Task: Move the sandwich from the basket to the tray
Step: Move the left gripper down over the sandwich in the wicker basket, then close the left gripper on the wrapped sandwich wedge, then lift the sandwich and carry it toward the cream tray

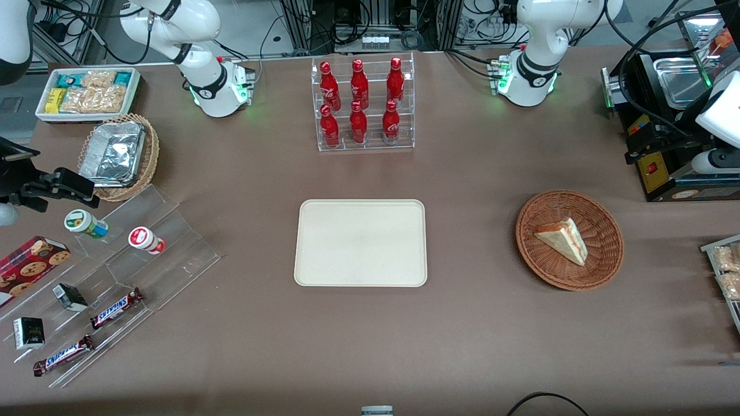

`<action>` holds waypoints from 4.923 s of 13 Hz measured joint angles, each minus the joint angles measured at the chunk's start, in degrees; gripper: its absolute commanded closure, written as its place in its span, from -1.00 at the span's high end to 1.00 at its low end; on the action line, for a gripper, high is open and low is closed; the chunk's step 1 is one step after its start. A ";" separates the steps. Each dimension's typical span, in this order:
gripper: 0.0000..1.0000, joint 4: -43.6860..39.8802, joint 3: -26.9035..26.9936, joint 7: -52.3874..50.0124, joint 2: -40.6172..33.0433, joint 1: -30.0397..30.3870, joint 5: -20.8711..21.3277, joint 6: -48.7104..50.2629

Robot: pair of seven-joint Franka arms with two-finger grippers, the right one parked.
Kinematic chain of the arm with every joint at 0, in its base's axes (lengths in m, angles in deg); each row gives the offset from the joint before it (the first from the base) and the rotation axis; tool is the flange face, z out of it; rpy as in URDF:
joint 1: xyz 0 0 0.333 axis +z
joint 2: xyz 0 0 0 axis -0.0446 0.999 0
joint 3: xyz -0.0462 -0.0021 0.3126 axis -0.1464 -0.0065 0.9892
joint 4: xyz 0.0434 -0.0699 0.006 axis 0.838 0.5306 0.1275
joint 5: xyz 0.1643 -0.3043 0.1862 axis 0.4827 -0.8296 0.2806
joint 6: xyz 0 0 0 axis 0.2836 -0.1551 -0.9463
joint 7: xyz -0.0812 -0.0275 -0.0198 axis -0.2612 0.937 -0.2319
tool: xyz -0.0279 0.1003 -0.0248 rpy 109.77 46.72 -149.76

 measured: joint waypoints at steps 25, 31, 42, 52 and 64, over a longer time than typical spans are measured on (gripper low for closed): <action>1.00 30.90 1.25 -34.91 8.38 5.74 -0.54 -38.21; 1.00 37.43 0.74 -40.52 16.61 4.92 -0.60 -57.50; -0.15 37.88 0.16 -41.77 21.11 3.65 -2.66 -60.41; -0.39 18.44 -0.12 -30.96 18.37 -3.92 -2.39 -32.84; -0.32 3.20 -5.10 -29.00 35.30 -25.11 -2.64 -34.61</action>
